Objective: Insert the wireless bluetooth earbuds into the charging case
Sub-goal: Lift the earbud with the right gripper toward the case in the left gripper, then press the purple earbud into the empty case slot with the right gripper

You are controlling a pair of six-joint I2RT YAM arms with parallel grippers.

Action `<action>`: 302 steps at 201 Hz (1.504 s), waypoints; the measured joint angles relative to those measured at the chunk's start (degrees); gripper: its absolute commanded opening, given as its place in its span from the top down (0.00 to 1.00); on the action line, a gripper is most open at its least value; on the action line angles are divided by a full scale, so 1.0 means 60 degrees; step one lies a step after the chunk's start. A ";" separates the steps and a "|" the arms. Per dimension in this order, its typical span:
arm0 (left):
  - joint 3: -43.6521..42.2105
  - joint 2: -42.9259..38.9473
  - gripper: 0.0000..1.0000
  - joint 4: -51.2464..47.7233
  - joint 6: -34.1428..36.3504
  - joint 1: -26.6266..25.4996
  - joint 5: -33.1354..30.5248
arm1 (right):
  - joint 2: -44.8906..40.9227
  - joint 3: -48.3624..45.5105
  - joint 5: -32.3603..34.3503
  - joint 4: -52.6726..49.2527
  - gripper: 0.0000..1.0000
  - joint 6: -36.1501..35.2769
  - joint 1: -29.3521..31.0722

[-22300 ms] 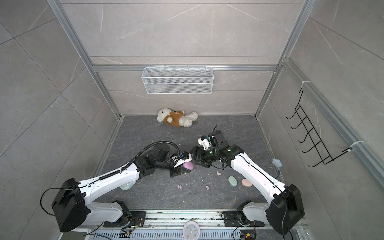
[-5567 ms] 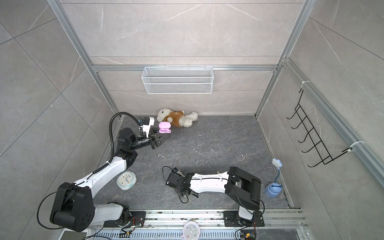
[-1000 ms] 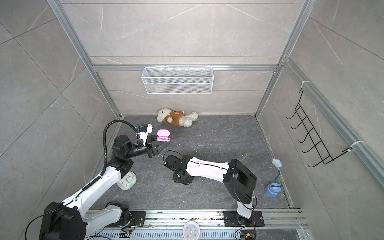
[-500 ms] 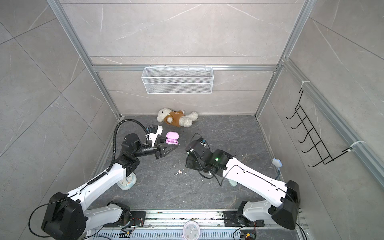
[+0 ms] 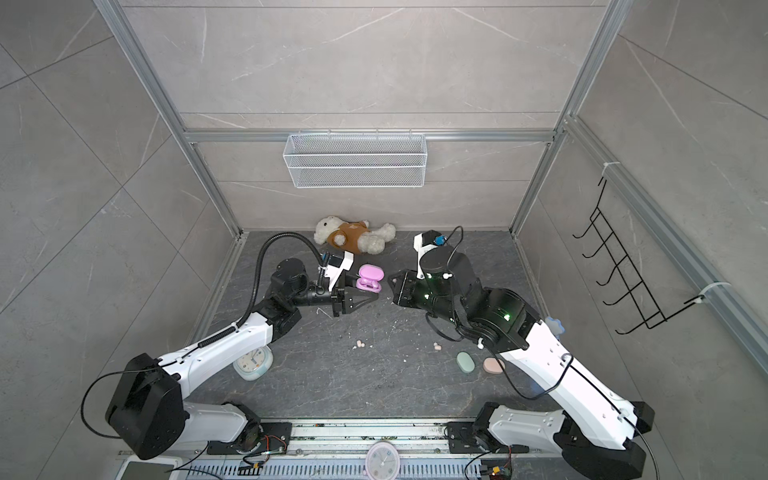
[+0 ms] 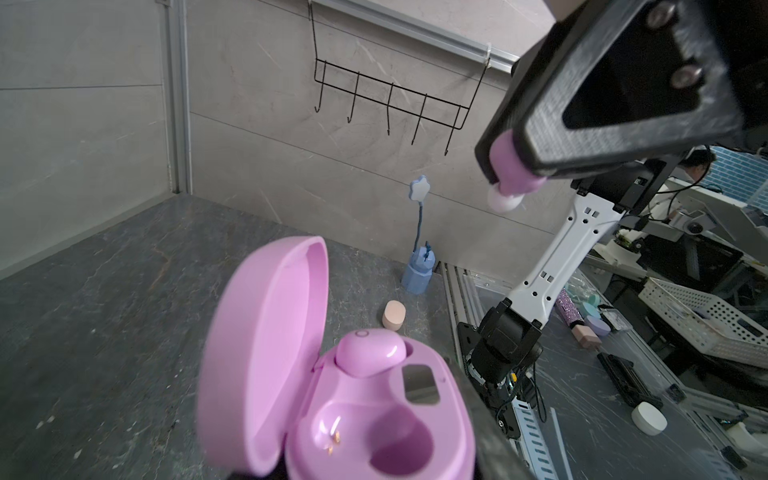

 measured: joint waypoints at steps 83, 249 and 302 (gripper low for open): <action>0.0291 0.0630 0.74 0.1475 0.0164 -0.0404 0.0044 | -0.0124 -0.0171 -0.1231 0.1213 0.84 -0.0495 0.0000; 0.0291 -0.0197 0.74 0.1439 0.0659 -0.0736 0.0000 | -0.0055 -0.0929 -0.1927 0.2218 0.84 -0.0368 0.0000; 0.0291 -0.0222 0.74 0.1413 0.0659 -0.0736 -0.0007 | -0.0055 -0.0976 -0.2065 0.2240 0.85 -0.0306 0.0000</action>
